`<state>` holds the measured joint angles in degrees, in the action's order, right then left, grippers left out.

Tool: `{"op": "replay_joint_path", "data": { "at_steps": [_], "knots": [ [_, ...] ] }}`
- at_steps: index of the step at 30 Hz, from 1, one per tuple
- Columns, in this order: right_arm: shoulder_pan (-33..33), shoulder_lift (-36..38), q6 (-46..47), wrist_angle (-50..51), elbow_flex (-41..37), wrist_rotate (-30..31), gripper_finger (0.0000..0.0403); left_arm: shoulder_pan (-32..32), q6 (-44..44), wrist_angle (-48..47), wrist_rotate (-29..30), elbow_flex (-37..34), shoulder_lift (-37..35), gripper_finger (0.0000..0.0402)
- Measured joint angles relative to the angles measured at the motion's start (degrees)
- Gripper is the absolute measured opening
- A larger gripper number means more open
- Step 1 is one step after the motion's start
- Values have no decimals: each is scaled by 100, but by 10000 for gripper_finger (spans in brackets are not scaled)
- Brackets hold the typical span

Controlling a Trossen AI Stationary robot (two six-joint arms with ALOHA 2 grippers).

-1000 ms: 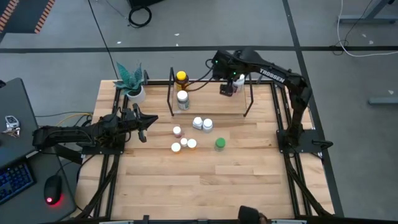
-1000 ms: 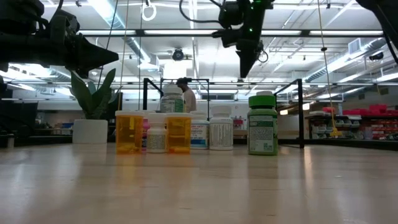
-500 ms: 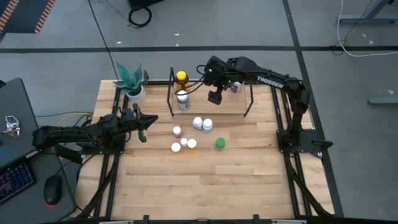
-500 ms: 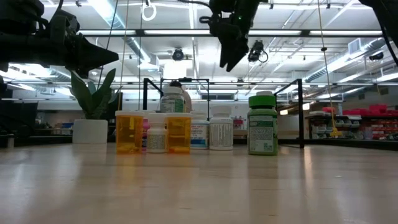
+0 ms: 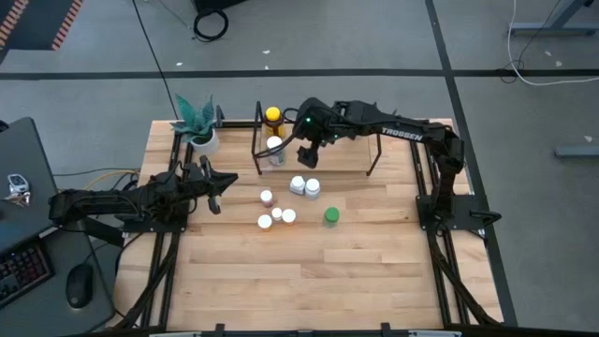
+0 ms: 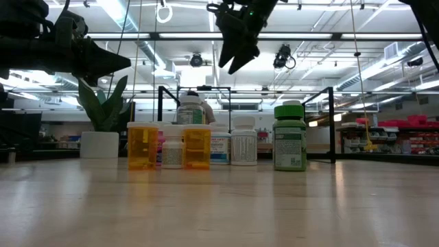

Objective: Pick and place medicine bottles onto shelf by color
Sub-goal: Put the white yellow medicine bottle on the shelf

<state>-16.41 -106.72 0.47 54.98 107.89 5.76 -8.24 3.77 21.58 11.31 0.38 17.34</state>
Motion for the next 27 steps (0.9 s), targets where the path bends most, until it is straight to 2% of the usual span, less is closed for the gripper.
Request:
{"op": "replay_joint_path", "data": {
  "at_steps": [7,17,27],
  "knots": [
    [350,-4,132,-411,-286,-133,352,1,0,-2,1,0,-1,28],
    [801,-4,501,119,-293,-328,352,0,0,-1,2,0,-1,40],
    [1208,-2,713,225,-425,-245,352,-1,0,-1,2,0,0,30]
  ]
}}
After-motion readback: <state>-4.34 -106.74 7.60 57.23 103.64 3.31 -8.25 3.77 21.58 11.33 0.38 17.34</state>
